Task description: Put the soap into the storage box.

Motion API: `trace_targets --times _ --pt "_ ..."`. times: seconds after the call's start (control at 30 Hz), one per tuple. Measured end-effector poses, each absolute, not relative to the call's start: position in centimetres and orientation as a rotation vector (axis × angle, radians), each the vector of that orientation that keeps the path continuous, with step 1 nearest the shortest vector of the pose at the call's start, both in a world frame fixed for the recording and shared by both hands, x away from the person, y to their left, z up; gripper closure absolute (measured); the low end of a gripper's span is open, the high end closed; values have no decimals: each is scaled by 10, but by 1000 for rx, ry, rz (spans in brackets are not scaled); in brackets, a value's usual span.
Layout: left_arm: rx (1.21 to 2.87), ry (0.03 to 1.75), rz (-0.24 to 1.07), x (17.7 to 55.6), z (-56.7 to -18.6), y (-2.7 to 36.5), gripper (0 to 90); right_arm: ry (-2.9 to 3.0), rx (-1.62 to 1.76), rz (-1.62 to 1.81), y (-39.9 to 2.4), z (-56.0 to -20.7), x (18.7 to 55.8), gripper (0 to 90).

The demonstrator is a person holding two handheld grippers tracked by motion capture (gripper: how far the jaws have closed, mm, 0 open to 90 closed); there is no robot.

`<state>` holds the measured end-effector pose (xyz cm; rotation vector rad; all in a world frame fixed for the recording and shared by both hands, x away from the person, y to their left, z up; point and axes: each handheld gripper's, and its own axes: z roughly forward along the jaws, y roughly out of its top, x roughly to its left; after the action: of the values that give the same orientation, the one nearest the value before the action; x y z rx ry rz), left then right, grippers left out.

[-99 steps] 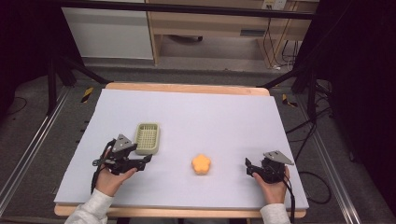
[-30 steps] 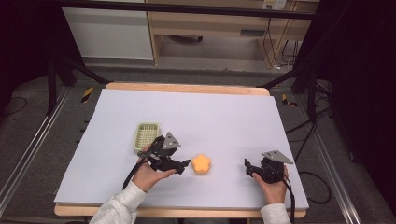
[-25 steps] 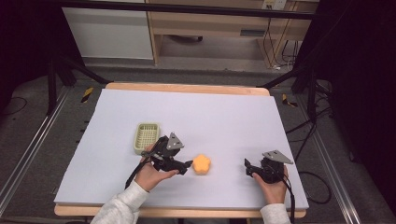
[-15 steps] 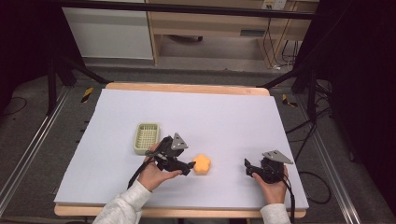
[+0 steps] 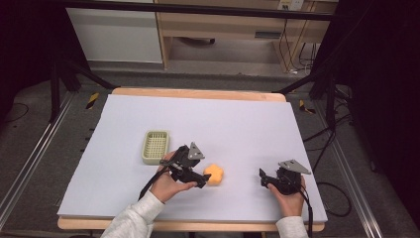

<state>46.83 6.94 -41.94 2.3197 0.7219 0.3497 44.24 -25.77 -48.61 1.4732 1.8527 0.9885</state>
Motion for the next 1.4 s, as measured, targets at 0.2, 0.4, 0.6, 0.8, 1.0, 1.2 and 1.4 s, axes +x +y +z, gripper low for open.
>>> trace_targets --times 0.2,0.4,0.6,0.8,1.0,1.2,1.4 --pt "2331 722 346 469 -420 66 173 1853 1473 988 -258 -486 443 137" --pt "2343 716 339 470 -422 60 165 1853 1473 990 -258 -486 443 137" --pt "2373 709 346 472 -423 56 159 1853 1474 990 -258 -486 443 137" --pt "2397 701 343 473 -423 52 156 1854 1471 988 -258 -486 443 138" --pt "2430 670 338 473 -423 47 148 1853 1471 988 -258 -486 443 138" --pt "2457 656 336 474 -426 41 140 1855 1470 988 -258 -486 443 139" --pt "2493 640 333 475 -431 35 133 1854 1475 993 -258 -486 443 139"
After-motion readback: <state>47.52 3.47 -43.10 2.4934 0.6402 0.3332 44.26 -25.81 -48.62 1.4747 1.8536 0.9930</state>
